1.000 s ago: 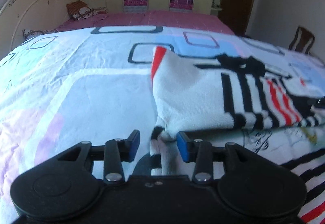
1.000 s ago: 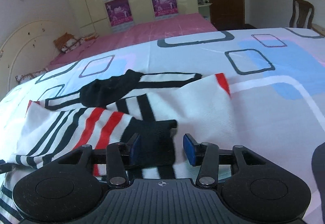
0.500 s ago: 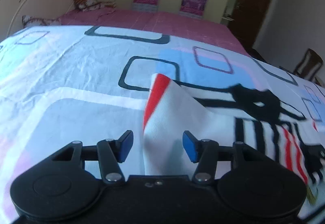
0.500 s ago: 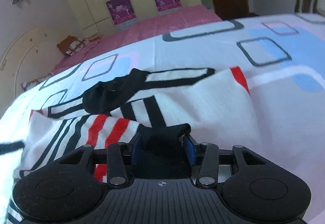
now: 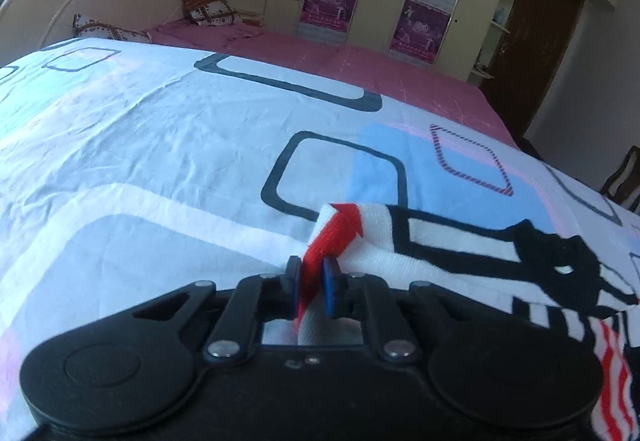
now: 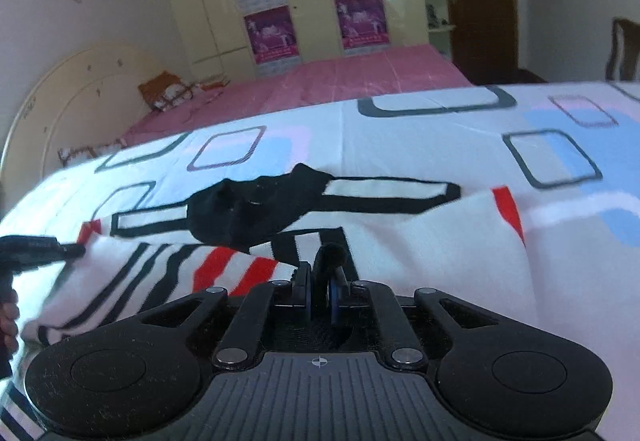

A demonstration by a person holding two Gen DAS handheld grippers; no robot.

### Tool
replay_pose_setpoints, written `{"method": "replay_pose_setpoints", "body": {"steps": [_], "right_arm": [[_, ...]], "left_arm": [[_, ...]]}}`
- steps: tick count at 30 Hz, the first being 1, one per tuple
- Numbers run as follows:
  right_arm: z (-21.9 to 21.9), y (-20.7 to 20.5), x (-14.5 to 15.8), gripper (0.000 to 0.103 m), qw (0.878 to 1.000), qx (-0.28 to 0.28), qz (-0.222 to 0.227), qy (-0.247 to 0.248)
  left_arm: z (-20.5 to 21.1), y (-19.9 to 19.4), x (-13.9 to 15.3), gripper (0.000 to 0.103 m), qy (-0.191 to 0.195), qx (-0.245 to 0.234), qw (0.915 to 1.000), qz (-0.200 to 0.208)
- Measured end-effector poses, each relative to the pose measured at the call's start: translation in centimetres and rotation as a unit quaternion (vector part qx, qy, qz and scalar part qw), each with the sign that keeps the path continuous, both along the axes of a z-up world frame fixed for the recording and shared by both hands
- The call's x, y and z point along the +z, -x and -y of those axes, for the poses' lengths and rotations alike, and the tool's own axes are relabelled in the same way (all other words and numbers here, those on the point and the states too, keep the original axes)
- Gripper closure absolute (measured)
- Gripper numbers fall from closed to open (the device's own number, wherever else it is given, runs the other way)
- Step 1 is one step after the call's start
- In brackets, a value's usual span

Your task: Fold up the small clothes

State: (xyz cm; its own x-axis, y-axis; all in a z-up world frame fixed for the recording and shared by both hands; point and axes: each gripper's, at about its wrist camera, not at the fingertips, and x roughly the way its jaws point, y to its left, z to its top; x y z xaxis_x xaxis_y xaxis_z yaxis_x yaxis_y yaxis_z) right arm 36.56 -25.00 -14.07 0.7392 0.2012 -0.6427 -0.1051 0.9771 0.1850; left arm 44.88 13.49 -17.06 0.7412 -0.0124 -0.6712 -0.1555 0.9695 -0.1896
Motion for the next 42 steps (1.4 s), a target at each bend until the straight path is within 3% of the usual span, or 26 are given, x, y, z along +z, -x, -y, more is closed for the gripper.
{"method": "replay_pose_setpoints", "body": {"steps": [2,5,7,9,11,16,21,24,30,35,42], "right_arm": [[0.3,-0.8,-1.6,0.095,0.999,-0.009,-0.029,0.026],[1.0,-0.7,-1.4,0.095,0.999,-0.015,-0.024,0.016],[1.5,-0.3,-0.7,0.092,0.999,-0.028,-0.008,0.016],[1.8,0.0,-0.1,0.08,0.999,-0.039,0.006,0.014],[2.0,0.3,0.6,0.06,0.999,-0.042,0.021,0.016],[0.6,0.1,1.7,0.06,1.0,-0.012,0.027,-0.002],[-2.2,0.3,1.2,0.06,0.999,0.035,0.01,0.002],[-3.2,0.9,0.6,0.06,0.999,0.053,0.003,0.008],[-2.9,1.0,-1.6,0.06,0.998,0.041,-0.024,0.044],[-2.7,1.7,-0.8,0.06,0.999,0.031,-0.02,0.04],[-3.3,1.6,-1.7,0.06,0.995,0.052,-0.028,0.08]], "left_arm": [[0.2,0.0,0.0,0.089,-0.01,-0.002,0.9999,0.001],[-0.2,-0.1,0.7,0.071,-0.022,0.007,0.9997,-0.005],[-0.4,0.4,1.5,0.071,-0.026,0.009,0.9996,0.0],[-0.4,1.3,2.6,0.072,-0.033,0.012,0.9993,0.015],[0.0,2.1,3.6,0.07,-0.038,0.0,0.9988,0.031],[2.7,3.8,4.9,0.055,-0.042,-0.054,0.997,0.036],[5.9,6.3,4.0,0.054,-0.02,-0.096,0.995,0.013],[6.9,7.9,2.9,0.053,-0.028,-0.109,0.9937,0.0],[7.1,8.6,1.2,0.05,-0.056,-0.118,0.9913,-0.015],[7.0,8.5,1.3,0.05,-0.055,-0.117,0.9914,-0.019],[7.5,8.3,1.2,0.05,-0.065,-0.116,0.9909,-0.024]]}}
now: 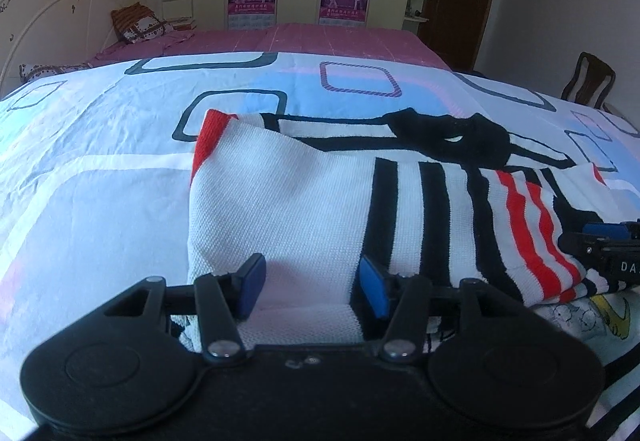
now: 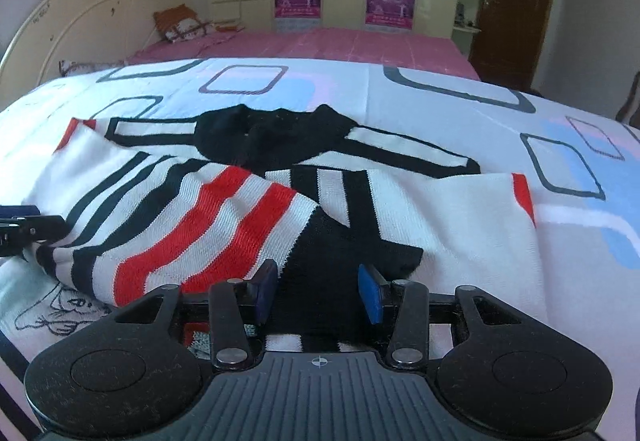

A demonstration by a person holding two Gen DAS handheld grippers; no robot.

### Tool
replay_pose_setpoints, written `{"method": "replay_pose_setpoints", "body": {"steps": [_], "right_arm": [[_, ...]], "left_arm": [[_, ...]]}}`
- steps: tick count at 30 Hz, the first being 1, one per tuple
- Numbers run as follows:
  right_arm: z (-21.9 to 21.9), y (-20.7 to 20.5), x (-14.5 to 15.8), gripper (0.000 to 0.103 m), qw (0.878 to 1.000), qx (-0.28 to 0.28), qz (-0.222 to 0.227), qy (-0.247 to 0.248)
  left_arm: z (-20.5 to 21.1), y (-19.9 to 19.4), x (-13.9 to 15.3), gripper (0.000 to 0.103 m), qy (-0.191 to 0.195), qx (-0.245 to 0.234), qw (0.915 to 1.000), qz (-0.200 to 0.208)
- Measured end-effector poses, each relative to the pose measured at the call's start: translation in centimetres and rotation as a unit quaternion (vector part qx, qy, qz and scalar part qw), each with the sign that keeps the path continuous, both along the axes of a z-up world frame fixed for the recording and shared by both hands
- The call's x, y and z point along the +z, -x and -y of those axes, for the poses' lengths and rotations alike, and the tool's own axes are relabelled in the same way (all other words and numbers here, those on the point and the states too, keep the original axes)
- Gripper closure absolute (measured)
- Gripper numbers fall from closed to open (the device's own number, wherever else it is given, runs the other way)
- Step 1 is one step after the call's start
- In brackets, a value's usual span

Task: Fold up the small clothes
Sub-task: 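Lift the sweater hem with both tools and fold it toward the collar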

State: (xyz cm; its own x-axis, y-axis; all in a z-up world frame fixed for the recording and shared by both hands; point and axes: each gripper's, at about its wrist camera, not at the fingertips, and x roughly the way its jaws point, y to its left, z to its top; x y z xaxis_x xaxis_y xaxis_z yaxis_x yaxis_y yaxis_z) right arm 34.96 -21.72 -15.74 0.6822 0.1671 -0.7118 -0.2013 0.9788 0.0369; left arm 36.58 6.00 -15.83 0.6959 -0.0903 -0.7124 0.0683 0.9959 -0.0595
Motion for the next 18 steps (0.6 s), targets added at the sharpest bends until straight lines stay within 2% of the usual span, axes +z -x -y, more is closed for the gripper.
{"method": "replay_pose_setpoints", "body": {"steps": [5,9,14,18], "right_arm": [[0.1,0.1,0.0,0.06,1.0,0.016,0.0,0.007],[1.0,-0.2,0.9,0.059,0.999,0.026,-0.018,-0.012],[2.4,2.2,2.5,0.059,0.999,0.038,0.006,-0.034],[3.4,3.8,3.2,0.059,0.997,0.046,0.013,-0.056]], "left_arm": [[0.3,-0.2,0.1,0.05,-0.006,0.005,0.9999,-0.006],[0.5,-0.2,0.6,0.051,-0.011,0.015,0.9997,-0.015],[0.9,1.8,2.1,0.051,0.0,0.038,0.9993,0.0],[2.7,3.8,3.1,0.049,-0.009,0.03,0.9995,0.007]]}}
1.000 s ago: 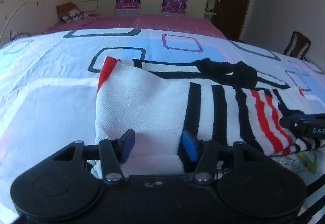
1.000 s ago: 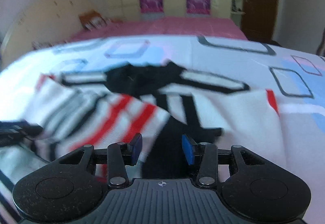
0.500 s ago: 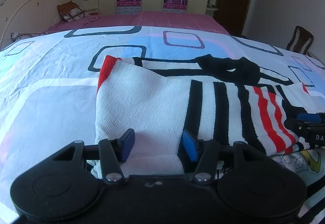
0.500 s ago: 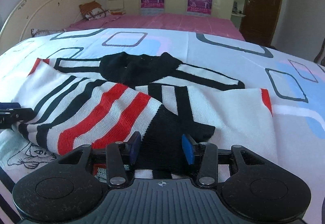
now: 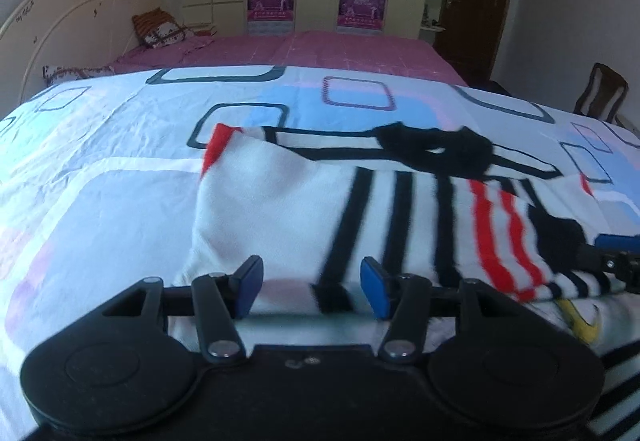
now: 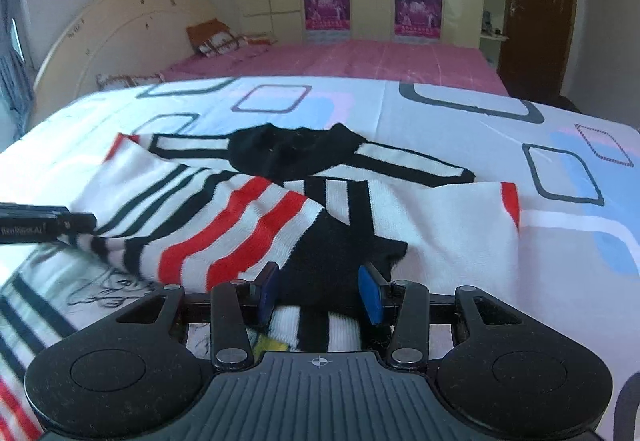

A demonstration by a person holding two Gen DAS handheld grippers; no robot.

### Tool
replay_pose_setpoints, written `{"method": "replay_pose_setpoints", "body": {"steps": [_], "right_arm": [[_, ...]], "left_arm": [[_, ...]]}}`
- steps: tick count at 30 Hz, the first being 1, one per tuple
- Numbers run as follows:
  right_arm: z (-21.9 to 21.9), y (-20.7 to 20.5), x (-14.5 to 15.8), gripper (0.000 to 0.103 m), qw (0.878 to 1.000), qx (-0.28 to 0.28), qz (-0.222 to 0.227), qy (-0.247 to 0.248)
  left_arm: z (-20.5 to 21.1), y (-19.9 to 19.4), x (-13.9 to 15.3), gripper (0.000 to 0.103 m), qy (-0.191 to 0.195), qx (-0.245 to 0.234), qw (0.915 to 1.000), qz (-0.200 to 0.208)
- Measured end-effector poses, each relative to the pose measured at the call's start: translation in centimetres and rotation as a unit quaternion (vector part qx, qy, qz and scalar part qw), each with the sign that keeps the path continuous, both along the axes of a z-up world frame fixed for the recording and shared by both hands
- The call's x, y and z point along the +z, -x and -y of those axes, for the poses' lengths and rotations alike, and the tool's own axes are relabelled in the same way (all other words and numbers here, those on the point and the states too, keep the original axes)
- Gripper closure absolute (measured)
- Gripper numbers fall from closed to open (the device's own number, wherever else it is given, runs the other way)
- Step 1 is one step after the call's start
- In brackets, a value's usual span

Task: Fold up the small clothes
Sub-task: 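Lift the sweater hem with both tools and fold it toward the collar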

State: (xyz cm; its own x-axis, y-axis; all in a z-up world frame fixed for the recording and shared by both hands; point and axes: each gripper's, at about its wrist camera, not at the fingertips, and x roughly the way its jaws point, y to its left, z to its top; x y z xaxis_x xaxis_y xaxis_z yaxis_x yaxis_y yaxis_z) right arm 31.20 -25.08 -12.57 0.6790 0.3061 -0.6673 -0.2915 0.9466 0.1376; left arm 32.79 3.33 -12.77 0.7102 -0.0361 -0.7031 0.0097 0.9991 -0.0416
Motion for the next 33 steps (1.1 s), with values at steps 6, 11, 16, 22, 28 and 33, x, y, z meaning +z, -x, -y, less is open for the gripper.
{"method": "replay_pose_setpoints", "body": {"steps": [6,11,16,22,28,33], "right_arm": [[0.9,1.3,-1.3,0.059,1.0,0.014,-0.025,0.006],[2.1,3.1,-1.8,0.059,0.999,0.015,-0.037,-0.007],[2.2,6.1,-1.4,0.059,0.999,0.017,-0.035,-0.016],[1.7,10.1,-0.3,0.059,0.999,0.008,-0.027,-0.019],[0.0,14.1,0.3,0.059,1.0,-0.011,-0.028,-0.006],[-1.5,17.4,0.5,0.059,0.999,-0.024,-0.031,0.004]], "left_arm": [[2.3,2.3,-0.3,0.048,0.007,0.006,0.9997,-0.021],[2.9,4.5,-0.9,0.048,0.001,0.008,0.999,-0.043],[2.6,6.4,-1.5,0.048,-0.004,0.004,0.9983,-0.057],[2.0,8.4,-1.1,0.047,-0.007,-0.019,0.9985,-0.052],[0.6,11.5,-0.3,0.045,0.011,-0.045,0.9979,-0.045],[-1.2,14.8,0.0,0.044,0.013,-0.062,0.997,-0.045]]}}
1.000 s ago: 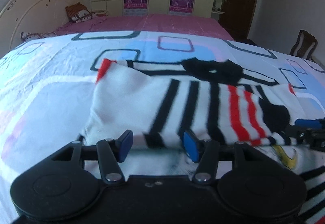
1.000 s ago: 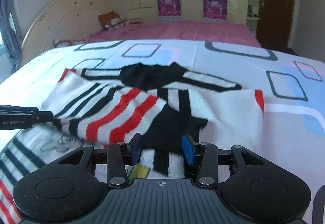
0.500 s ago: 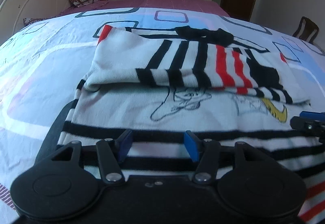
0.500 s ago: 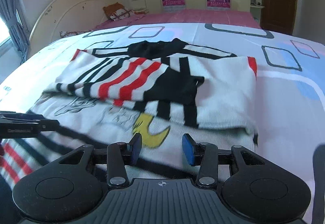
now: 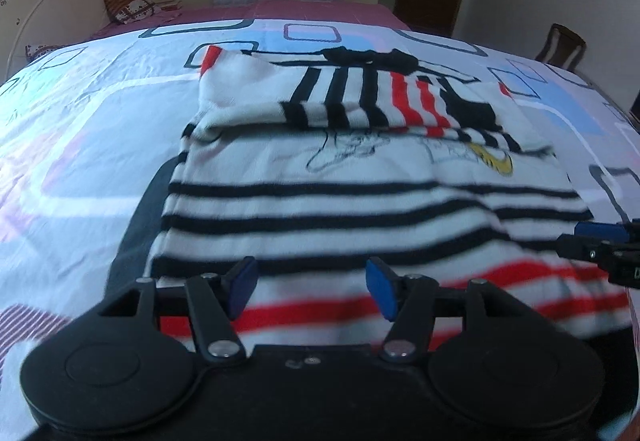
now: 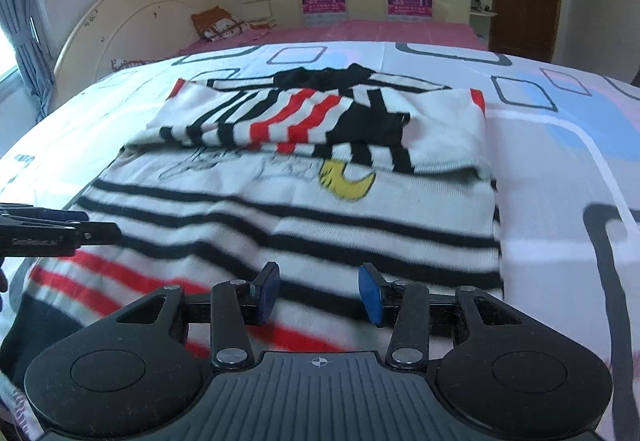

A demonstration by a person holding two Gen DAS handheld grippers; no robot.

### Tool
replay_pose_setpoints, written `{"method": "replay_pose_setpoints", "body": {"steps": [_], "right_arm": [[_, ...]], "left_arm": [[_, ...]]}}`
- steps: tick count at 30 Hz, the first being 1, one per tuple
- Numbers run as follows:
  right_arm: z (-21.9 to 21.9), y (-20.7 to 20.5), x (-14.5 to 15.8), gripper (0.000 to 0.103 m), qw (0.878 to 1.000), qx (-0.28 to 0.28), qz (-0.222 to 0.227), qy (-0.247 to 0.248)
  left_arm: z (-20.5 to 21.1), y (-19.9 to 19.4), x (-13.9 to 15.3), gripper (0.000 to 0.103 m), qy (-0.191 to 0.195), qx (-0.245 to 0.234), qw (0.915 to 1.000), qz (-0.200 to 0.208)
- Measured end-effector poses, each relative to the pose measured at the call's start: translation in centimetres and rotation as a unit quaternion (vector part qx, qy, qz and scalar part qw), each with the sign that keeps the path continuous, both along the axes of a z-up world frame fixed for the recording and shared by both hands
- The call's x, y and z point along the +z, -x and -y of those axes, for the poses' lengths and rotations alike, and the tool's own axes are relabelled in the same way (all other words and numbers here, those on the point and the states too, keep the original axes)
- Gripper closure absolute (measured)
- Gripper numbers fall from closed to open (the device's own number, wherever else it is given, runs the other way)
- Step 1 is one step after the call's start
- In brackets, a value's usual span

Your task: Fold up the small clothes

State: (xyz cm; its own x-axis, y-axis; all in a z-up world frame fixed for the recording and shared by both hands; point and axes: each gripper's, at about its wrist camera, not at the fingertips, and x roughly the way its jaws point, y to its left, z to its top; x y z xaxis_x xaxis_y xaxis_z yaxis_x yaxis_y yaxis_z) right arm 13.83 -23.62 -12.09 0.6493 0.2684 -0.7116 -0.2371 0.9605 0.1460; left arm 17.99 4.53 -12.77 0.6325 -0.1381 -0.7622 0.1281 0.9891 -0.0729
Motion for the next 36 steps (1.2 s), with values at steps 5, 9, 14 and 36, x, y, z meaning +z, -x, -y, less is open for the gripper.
{"method": "replay_pose_setpoints", "body": {"steps": [5,9,14,36], "right_arm": [[-0.9,2.8,0.1,0.059,1.0,-0.013,-0.003,0.006],[-1.3,4.8,0.1,0.059,1.0,-0.023,-0.005,0.01],[-1.4,7.2,0.4,0.059,0.999,-0.034,-0.006,0.015],[3.0,12.9,-0.5,0.059,0.992,-0.121,-0.034,0.027]], "left_arm": [[-2.1,2.7,0.0,0.044,0.007,0.0,1.0,-0.004],[-3.5,4.5,0.1,0.044,0.009,0.002,0.9999,-0.004],[-4.8,6.4,0.2,0.043,0.012,0.008,0.9998,-0.01],[-6.0,10.3,-1.3,0.043,0.079,0.007,0.9954,-0.054]]}}
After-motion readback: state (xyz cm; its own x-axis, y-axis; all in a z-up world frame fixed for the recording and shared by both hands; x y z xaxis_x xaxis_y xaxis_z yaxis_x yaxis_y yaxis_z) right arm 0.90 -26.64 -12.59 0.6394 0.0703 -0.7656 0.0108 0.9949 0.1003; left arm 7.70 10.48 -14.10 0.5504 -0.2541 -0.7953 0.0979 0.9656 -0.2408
